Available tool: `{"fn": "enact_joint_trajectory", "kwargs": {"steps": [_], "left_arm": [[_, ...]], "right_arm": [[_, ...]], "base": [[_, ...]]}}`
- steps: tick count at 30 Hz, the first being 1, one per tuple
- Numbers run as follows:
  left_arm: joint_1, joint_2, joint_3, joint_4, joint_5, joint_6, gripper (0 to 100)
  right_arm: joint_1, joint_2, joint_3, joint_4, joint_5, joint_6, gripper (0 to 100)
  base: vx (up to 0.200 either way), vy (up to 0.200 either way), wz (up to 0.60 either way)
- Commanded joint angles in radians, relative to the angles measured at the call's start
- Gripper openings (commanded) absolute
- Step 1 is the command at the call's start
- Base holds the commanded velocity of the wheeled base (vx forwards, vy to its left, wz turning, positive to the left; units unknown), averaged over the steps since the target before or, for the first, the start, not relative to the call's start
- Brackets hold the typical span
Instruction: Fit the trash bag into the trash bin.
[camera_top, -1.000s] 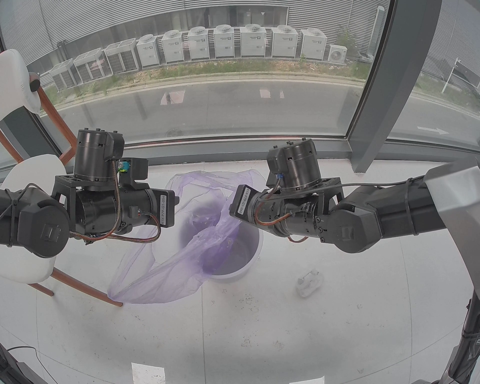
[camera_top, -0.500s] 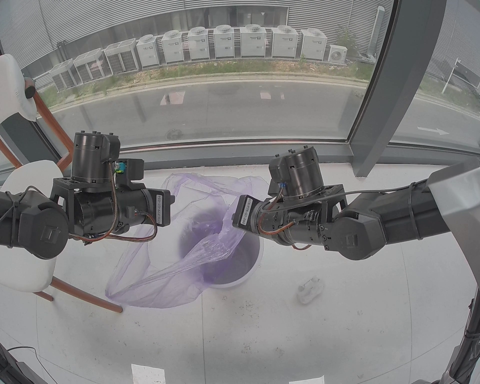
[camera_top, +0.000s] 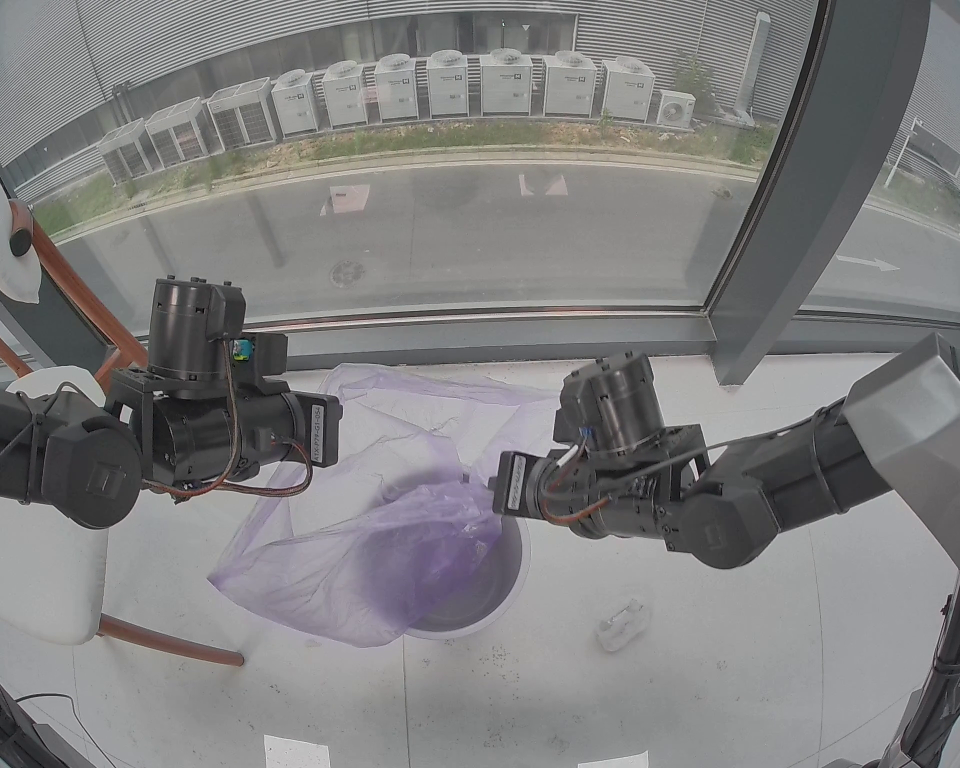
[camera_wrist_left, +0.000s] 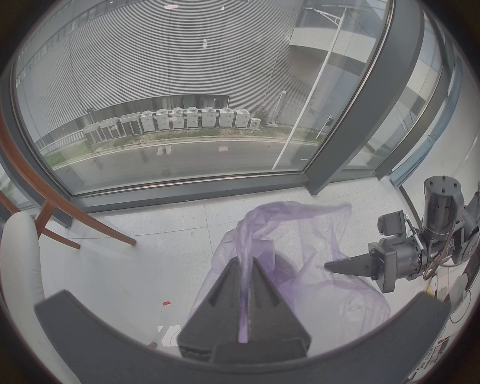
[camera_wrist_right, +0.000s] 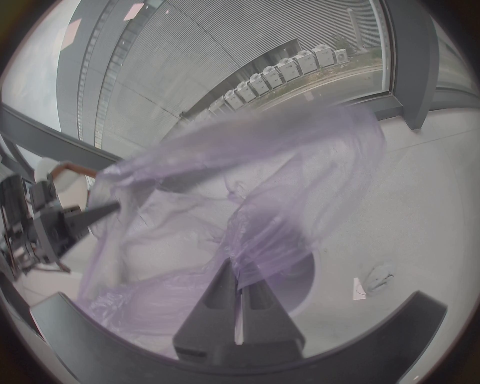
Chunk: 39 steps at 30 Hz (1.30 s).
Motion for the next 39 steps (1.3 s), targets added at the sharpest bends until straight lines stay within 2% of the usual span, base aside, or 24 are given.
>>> {"fn": "enact_joint_trajectory", "kwargs": {"steps": [1,6,9,15,22,23,29,31,39], "left_arm": [[0.002,-0.005,0.087,-0.042,0.022,0.017,0],[0.029,-0.009,0.157,-0.058,0.021,0.006,0],[0.033,-0.012,0.273,-0.132,0.019,-0.006,0],[0.065,-0.006,0.431,-0.276,0.016,-0.039,0],[0.062,0.000,0.533,-0.355,0.015,-0.143,0],[0.062,0.000,0.533,-0.355,0.015,-0.143,0],[0.072,0.158,0.481,-0.643,0.029,-0.295,0],[0.088,0.198,0.447,-0.718,0.035,-0.298,0],[0.079,0.244,0.236,-0.720,0.072,-0.305,0]], "right_arm": [[-0.025,-0.019,0.273,-0.220,0.050,-0.118,0],[-0.007,-0.016,0.447,-0.404,0.056,-0.132,0],[0.000,-0.017,0.520,-0.461,0.057,-0.135,0],[-0.010,-0.010,0.540,-0.473,0.056,-0.130,0],[-0.014,-0.008,0.614,-0.476,0.056,-0.135,0],[-0.014,-0.008,0.614,-0.476,0.056,-0.135,0],[-0.068,0.033,0.563,-0.509,0.056,-0.161,0],[-0.100,0.032,0.517,-0.519,0.056,-0.169,0],[-0.207,0.021,0.384,-0.512,0.057,-0.244,0]], "base": [[0.000,0.000,0.00],[0.000,0.000,0.00],[0.000,0.000,0.00],[0.000,0.000,0.00],[0.000,0.000,0.00],[0.000,0.000,0.00],[0.000,0.000,0.00],[0.000,0.000,0.00],[0.000,0.000,0.00]]}}
